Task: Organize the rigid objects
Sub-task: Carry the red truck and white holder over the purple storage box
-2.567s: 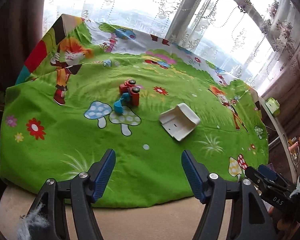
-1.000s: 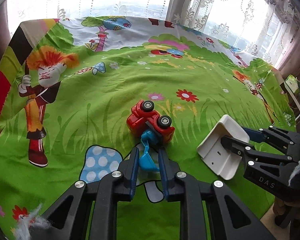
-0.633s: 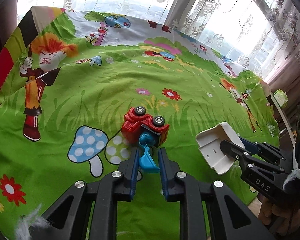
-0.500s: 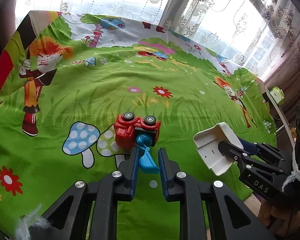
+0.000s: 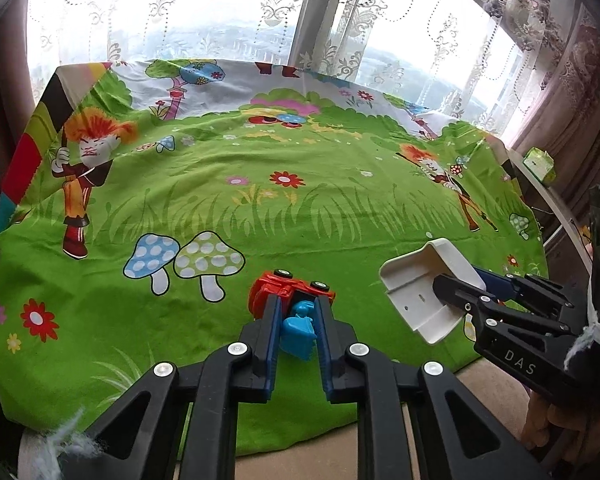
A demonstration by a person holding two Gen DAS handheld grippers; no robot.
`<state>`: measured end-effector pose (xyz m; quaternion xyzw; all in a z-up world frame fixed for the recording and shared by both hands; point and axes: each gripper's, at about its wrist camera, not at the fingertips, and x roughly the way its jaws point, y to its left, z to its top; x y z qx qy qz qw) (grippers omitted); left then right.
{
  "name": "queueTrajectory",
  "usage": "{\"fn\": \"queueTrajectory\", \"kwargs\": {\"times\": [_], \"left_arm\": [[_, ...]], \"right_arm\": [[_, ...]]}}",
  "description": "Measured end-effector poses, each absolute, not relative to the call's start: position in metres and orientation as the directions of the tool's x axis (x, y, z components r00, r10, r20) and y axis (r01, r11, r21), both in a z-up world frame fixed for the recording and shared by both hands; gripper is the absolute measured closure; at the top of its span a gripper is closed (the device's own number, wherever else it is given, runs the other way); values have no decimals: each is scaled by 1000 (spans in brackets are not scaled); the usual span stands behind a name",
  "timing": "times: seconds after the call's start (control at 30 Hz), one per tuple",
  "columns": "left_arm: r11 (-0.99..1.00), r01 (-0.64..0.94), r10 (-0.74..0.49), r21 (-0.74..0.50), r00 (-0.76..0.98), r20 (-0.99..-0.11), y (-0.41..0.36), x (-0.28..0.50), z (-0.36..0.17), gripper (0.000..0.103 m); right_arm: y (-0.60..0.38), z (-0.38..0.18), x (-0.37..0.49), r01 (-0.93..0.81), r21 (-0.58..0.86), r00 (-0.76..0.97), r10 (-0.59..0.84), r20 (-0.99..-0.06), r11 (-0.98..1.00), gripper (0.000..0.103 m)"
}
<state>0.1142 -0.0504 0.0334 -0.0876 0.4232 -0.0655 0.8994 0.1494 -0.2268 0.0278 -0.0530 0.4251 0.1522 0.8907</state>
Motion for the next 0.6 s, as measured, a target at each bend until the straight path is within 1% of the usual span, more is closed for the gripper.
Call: {"fn": "queueTrajectory", "kwargs": {"times": [0.03,0.6], "left_arm": [[976,46,-193,-213,634,-749,-52,112,34,87],[965,89,-246,-247,634,-733,-73,88,46,87]], "right_arm": [[-228,29,147,-316,36,594,226,-772,948,64],[-257,41,115,-279,65,605,228,-763,958,64]]}}
